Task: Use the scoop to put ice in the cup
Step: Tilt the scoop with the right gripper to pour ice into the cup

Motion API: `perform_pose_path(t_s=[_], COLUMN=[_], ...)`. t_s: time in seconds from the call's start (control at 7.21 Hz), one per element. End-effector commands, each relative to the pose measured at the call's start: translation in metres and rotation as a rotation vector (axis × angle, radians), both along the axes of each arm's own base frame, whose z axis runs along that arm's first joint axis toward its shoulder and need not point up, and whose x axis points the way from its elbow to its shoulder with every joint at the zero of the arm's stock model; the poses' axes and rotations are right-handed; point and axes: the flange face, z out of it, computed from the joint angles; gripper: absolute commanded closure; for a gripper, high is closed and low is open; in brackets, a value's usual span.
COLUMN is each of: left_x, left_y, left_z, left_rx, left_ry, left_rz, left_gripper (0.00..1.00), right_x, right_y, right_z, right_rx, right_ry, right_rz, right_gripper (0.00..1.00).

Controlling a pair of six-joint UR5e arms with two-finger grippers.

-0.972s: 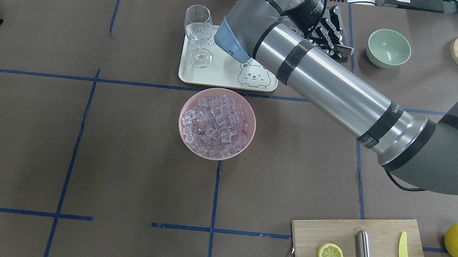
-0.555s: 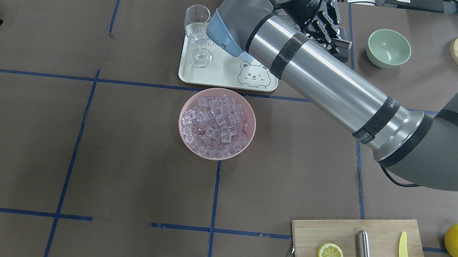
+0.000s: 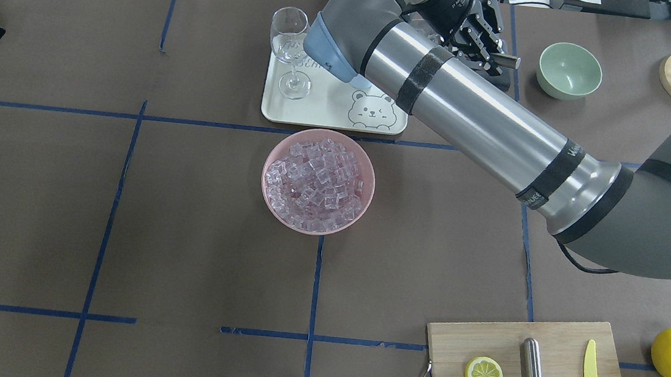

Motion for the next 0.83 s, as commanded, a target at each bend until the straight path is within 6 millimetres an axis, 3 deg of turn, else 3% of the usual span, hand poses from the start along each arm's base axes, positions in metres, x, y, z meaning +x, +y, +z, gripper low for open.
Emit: perform_pose_path(t_s=[0.0,0.69], left_x=[0.0001,0.0019], left_y=[-0.0003,-0.0033], left_z=[-0.0009,-0.0031], left_rx=[0.002,0.005], left_ry=[0.0,0.001], left_rz=[0.0,0.002], left_gripper=[0.0,0.0], right_x=[-0.0014,-0.0009], right_y=[-0.0024,-0.0036], right_z=[-0.0084,-0.017], right_rx=[0.006,0.019], right_ry=[0.009,0.014], right_rz=[-0.003,-0.006], right_gripper=[1.0,1.0])
